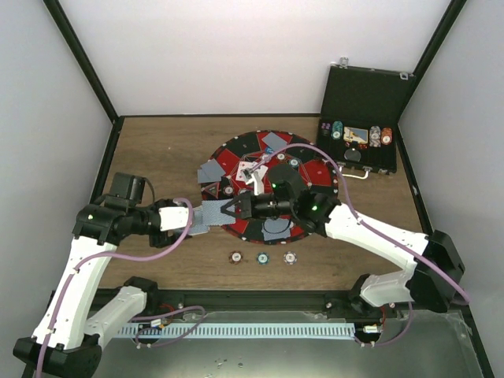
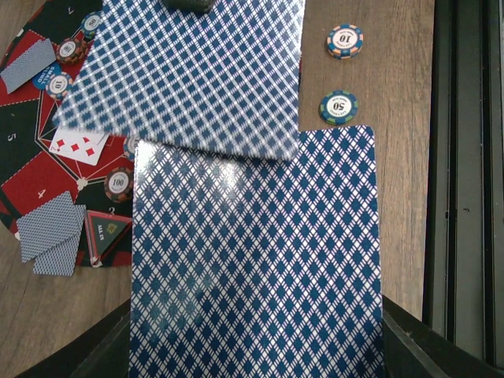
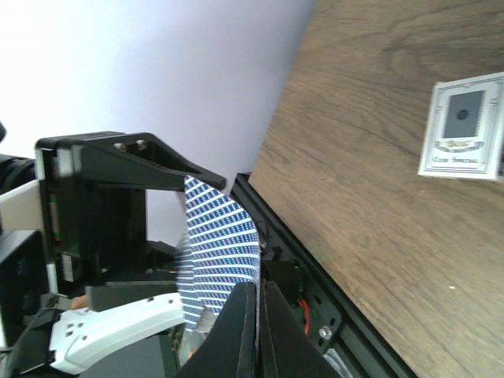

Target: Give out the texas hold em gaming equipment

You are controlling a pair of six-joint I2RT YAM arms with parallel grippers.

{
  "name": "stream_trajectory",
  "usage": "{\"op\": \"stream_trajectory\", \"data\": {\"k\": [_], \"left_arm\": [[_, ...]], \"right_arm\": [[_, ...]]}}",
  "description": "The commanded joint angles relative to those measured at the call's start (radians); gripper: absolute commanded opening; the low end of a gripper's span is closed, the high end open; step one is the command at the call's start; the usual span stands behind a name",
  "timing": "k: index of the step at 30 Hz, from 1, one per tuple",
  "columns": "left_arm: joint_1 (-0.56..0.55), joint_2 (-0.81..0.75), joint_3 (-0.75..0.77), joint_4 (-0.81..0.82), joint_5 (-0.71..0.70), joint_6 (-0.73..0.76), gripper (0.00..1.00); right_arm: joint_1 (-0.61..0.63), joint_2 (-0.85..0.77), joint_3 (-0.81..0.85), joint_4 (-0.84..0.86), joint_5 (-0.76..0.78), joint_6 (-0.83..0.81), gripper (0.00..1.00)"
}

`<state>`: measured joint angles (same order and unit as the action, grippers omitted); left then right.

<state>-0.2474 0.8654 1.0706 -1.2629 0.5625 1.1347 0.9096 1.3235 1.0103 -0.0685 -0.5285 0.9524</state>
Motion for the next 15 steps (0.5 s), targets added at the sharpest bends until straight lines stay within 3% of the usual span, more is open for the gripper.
{"op": "stream_trajectory", "data": {"k": [1,6,9,15], "left_arm": [[0.0,-0.011,0.013,0.002,0.04,0.022,0.04],[0.0,-0.016,0.002,0.005,0.034,0.025,0.04],[0.0,-0.017,-0.005,0.01,0.034,0.027,0.04],[0.0,-0.01,-0.004,0.014,0.041,0.017,0.04]], "right_arm": [[-0.041,-0.031,0.022,-0.13,0.034,-0.061,0.01],[-0.129,-0.041,0.105,-0.298,0.068,-0.187,0.01],[-0.18,-0.001,0.193,-0.437,0.165,-0.302,0.01],[-0.194,0.281,0.463,-0.717,0.663,-0.536,0.01]]}}
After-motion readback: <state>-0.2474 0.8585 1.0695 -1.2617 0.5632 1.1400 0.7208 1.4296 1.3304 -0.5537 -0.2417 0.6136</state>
